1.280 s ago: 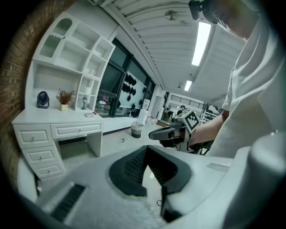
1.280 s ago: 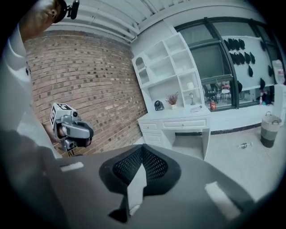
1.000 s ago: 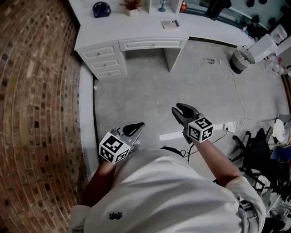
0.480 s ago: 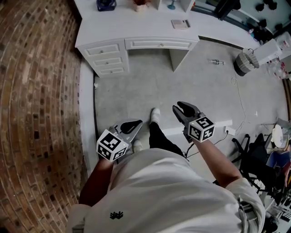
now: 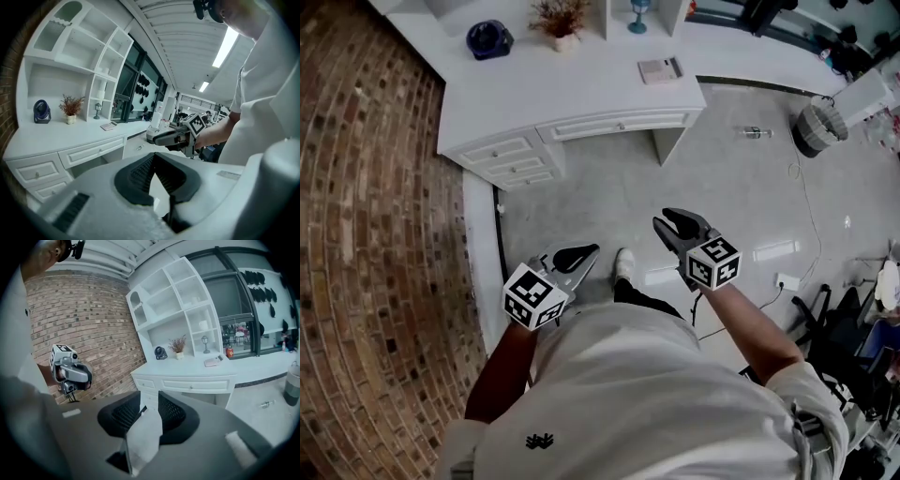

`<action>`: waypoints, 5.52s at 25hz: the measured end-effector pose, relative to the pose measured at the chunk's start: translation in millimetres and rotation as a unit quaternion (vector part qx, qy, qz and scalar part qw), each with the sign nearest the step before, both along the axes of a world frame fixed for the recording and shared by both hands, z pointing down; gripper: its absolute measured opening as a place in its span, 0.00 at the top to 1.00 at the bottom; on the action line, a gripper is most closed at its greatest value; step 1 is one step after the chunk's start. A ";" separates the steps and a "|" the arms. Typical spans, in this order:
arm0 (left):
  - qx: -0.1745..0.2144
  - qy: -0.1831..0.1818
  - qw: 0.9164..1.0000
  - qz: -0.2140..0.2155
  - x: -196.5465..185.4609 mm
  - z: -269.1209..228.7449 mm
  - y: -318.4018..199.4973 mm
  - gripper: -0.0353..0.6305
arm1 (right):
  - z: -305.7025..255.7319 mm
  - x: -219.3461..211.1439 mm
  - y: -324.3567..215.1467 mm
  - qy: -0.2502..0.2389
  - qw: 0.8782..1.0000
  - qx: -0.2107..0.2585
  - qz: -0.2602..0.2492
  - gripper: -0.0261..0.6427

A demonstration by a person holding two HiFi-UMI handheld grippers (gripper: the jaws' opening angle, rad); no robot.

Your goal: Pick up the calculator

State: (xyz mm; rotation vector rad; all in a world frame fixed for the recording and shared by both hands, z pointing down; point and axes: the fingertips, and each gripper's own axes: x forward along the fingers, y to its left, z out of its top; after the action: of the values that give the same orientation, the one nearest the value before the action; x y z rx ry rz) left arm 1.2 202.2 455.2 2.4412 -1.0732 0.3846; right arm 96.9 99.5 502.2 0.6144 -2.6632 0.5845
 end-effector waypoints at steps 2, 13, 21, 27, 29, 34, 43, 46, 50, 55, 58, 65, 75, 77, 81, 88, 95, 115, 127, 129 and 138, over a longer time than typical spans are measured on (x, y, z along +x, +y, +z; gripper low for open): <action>-0.004 -0.005 1.000 0.002 4.5 0.8 -27.5 0.94 | 3.3 3.1 -29.7 -0.006 1.000 -0.002 0.001 0.77; -0.017 0.003 1.000 0.019 -1.9 10.3 -130.8 0.90 | 23.1 -4.9 -146.7 -0.003 1.000 -0.010 0.014 0.70; -0.016 0.016 0.997 0.071 -51.8 19.7 -206.3 0.90 | 35.9 -28.2 -232.5 0.016 0.997 -0.010 0.079 0.70; -0.010 0.014 0.992 0.126 -103.8 13.2 -267.9 0.90 | 40.3 -41.6 -304.0 0.022 0.987 -0.011 0.156 0.70; -0.006 0.012 0.989 0.149 -117.1 12.1 -281.0 0.90 | 43.5 -39.9 -325.7 0.021 0.982 -0.010 0.187 0.66; -0.015 -0.001 0.983 0.181 -145.9 21.6 -309.8 0.90 | 57.2 -35.6 -383.8 0.036 0.971 -0.006 0.238 0.64; -0.021 0.007 0.991 0.129 -142.8 14.7 -368.5 0.90 | 87.0 -9.6 -490.0 0.034 0.964 -0.030 0.260 0.63; -0.014 0.008 0.994 0.113 -130.3 8.2 -393.0 0.90 | 98.6 -1.9 -521.5 0.023 0.966 -0.046 0.255 0.63; -0.016 0.003 0.995 0.095 -116.0 3.2 -422.0 0.90 | 117.4 -1.3 -553.5 0.006 0.967 -0.078 0.242 0.61; -0.021 -0.017 0.996 0.084 -108.5 6.6 -442.9 0.90 | 137.0 -5.7 -578.6 -0.022 0.965 -0.119 0.231 0.61; -0.031 -0.015 0.997 0.067 -104.9 9.3 -451.4 0.90 | 145.4 -11.6 -587.3 -0.034 0.965 -0.141 0.218 0.61; -0.028 -0.025 0.998 0.042 -100.2 7.2 -468.4 0.90 | 157.4 -26.5 -597.5 -0.045 0.966 -0.175 0.187 0.64; -0.021 -0.026 0.999 0.011 -100.3 4.8 -478.2 0.91 | 171.0 -27.2 -605.2 -0.051 0.957 -0.224 0.175 0.84; -0.022 -0.024 0.999 0.006 -102.5 5.3 -478.1 0.91 | 169.8 -27.1 -605.4 -0.059 0.956 -0.231 0.174 0.85; -0.025 -0.022 0.999 0.003 -106.9 5.3 -475.3 0.91 | 165.8 -27.3 -603.2 -0.084 0.949 -0.245 0.180 0.87; -0.018 -0.018 1.000 0.008 -116.0 1.1 -466.9 0.91 | 151.6 -31.1 -597.1 -0.086 0.952 -0.231 0.180 0.88; -0.010 -0.002 1.000 0.020 -131.7 -1.9 -448.5 0.91 | 127.8 -41.3 -581.0 -0.083 0.957 -0.211 0.181 0.88; 0.018 0.034 0.998 0.051 -209.7 2.5 -372.1 0.94 | 12.2 -125.8 -479.3 -0.107 0.968 -0.163 0.155 0.88; 0.004 0.031 0.996 0.087 -252.8 20.1 -314.8 0.94 | -27.5 -183.5 -400.5 -0.108 0.974 -0.152 0.130 0.88; 0.003 0.033 0.996 0.089 -257.6 22.1 -307.9 0.94 | -32.0 -193.4 -390.2 -0.108 0.975 -0.151 0.122 0.88; 0.006 0.041 0.994 0.098 -273.8 33.6 -280.5 0.94 | -40.8 -223.0 -345.6 -0.099 0.980 -0.143 0.100 0.88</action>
State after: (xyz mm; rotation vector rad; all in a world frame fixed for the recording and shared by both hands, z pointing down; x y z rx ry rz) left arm -272.6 -78.3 488.9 2.5567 -0.8071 0.3369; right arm -126.1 -246.1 461.3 0.7762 -2.6380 1.1160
